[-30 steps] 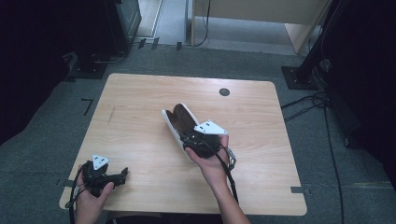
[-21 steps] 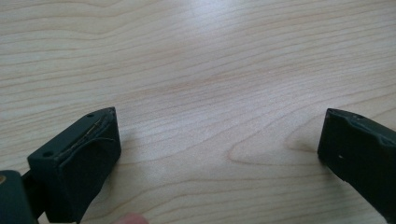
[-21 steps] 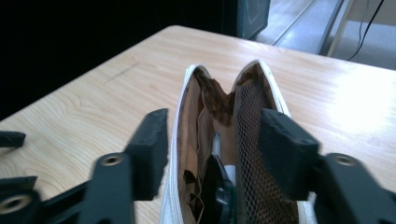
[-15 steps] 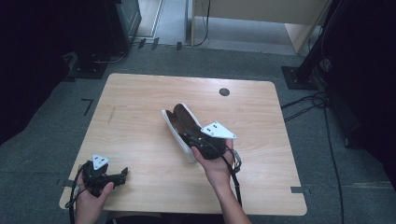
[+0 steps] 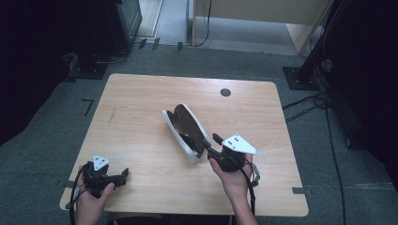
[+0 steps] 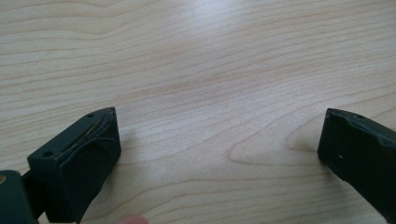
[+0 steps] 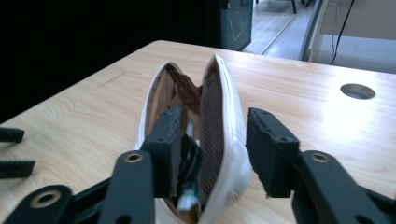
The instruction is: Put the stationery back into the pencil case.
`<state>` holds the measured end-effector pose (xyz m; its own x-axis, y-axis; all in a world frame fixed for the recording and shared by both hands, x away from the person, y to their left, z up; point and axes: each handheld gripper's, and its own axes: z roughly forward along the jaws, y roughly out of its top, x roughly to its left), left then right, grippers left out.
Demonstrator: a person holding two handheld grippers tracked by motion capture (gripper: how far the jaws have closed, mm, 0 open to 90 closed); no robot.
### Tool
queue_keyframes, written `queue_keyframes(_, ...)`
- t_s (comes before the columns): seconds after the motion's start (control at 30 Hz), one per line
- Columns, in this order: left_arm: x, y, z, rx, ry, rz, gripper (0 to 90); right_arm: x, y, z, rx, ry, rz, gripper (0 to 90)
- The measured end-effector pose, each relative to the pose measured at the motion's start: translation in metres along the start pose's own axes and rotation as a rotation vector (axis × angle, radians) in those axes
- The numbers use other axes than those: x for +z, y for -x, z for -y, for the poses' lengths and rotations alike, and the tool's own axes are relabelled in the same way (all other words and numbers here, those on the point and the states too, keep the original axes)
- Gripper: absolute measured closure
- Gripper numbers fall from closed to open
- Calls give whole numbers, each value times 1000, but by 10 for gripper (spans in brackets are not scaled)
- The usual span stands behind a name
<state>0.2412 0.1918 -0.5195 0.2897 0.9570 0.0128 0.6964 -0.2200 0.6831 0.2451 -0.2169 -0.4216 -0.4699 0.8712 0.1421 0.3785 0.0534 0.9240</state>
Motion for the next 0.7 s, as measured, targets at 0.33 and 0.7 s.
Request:
queue_keyframes(0.33,0,0,0,0,0,0,0,-18,19,25,0,-40,24,339)
queue_keyframes(0.7,0,0,0,0,0,0,0,-35,42,49,11,-126,91,138)
